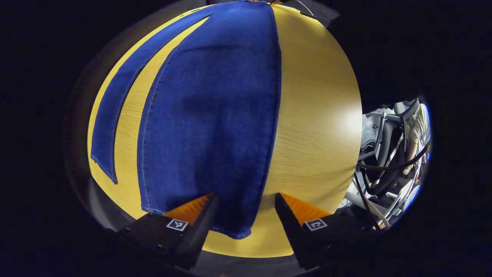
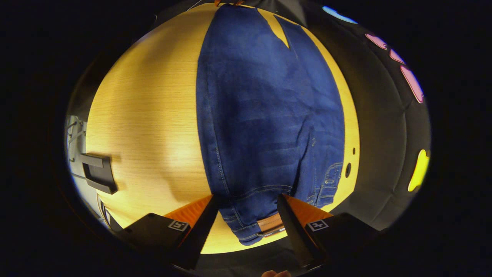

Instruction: Grasp the waist and the cuffs of the jeans and fold them to make the two legs overlap; first hold the waist and fold one-third of the jeans toward the cuffs, then hold the cuffs and fold the remaining one-third in the same direction to finish folding.

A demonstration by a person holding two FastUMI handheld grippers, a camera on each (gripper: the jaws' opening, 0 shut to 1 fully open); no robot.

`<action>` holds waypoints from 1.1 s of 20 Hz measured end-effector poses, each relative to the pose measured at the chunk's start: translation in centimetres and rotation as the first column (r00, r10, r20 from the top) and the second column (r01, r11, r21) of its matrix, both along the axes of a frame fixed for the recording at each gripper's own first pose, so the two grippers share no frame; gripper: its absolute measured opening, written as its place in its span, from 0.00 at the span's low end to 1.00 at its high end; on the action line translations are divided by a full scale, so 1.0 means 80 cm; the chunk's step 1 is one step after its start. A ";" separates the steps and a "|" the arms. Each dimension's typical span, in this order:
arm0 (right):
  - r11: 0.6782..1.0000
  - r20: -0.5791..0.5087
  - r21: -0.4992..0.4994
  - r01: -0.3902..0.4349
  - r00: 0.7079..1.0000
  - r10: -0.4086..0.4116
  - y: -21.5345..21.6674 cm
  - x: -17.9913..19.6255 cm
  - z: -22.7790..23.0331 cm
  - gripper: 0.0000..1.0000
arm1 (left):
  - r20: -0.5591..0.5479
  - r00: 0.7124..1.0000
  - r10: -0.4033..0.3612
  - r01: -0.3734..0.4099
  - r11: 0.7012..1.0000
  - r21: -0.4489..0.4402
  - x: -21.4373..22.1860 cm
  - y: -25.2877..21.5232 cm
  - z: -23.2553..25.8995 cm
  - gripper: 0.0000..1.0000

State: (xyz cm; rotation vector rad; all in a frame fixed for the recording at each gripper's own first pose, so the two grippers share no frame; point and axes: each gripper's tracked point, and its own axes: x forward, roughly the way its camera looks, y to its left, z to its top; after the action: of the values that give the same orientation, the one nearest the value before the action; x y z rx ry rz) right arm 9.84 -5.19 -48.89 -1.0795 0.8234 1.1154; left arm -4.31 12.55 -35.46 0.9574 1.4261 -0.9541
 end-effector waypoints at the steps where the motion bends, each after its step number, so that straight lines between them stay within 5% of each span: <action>1: 1.000 -0.021 -0.010 -0.003 1.000 0.002 0.001 0.000 -0.003 0.93 | 0.005 1.000 0.007 -0.007 1.000 -0.006 0.003 0.000 -0.001 0.92; 4: 0.997 -0.109 -0.068 0.027 0.993 -0.035 -0.002 -0.003 -0.005 0.94 | 0.008 0.999 0.039 -0.039 0.999 -0.014 0.011 0.001 -0.004 0.76; 7: 0.999 -0.156 -0.038 -0.019 0.988 0.013 0.014 -0.015 -0.001 0.89 | 0.005 1.000 0.016 -0.016 1.000 -0.017 0.011 0.002 0.000 0.63; 11: 0.991 -0.219 -0.088 -0.098 0.973 0.077 0.010 -0.031 -0.012 0.92 | 0.011 1.000 0.018 -0.018 0.999 -0.028 0.010 -0.001 0.000 0.62; 12: 0.992 -0.245 -0.097 -0.078 0.968 0.052 0.006 -0.036 -0.011 0.85 | 0.009 1.000 0.016 -0.016 1.000 -0.024 0.009 -0.001 -0.001 0.63; 16: 0.994 -0.306 -0.106 0.028 0.950 -0.060 0.010 -0.024 -0.013 0.83 | 0.010 0.999 0.034 -0.034 0.999 -0.008 0.009 -0.002 -0.002 0.62; 18: 0.990 -0.284 -0.109 0.092 0.951 -0.119 0.013 -0.007 -0.016 0.53 | 0.007 0.999 0.043 -0.044 0.999 0.015 0.012 0.000 -0.001 0.61; 20: 0.983 -0.279 -0.104 0.151 0.944 -0.174 0.010 0.001 -0.017 0.18 | 0.021 0.999 0.042 -0.043 0.998 0.038 0.026 0.004 0.000 0.36; 22: 0.973 -0.270 -0.091 0.213 0.935 -0.230 0.009 0.002 -0.017 0.06 | 0.003 0.996 0.087 -0.087 0.996 0.032 0.027 0.004 0.000 0.10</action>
State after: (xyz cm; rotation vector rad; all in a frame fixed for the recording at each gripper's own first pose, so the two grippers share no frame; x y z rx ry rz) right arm 10.00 -4.47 -50.24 -0.8628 1.1800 1.0685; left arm -2.13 12.89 -35.45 0.9125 1.4736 -0.8683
